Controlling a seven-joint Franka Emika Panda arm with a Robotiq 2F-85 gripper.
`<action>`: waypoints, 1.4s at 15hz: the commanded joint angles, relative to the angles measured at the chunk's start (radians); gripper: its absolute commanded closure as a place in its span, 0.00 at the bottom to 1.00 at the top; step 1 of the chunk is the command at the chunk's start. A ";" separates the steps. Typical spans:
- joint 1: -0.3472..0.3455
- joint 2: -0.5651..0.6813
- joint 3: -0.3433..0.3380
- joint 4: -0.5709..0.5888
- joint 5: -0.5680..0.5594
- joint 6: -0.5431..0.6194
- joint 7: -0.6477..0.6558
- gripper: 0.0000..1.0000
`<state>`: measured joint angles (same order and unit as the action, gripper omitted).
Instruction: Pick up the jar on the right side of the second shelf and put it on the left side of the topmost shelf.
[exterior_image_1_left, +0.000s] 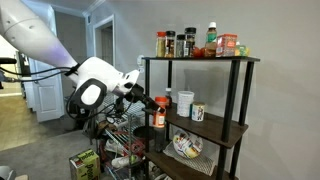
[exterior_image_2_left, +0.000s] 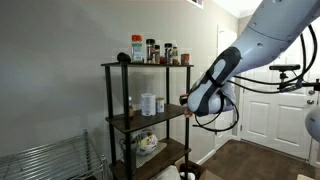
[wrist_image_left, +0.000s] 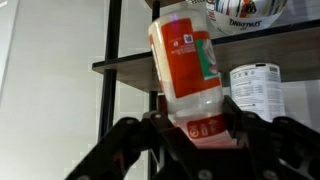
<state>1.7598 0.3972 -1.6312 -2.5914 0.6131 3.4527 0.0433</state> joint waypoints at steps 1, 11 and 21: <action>0.219 0.043 -0.162 -0.081 -0.031 0.000 0.017 0.70; 0.691 0.158 -0.453 -0.205 -0.060 0.001 0.033 0.70; 0.763 0.266 -0.487 -0.176 -0.099 0.002 0.110 0.70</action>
<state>2.5016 0.5840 -2.0979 -2.7666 0.5585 3.4546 0.0802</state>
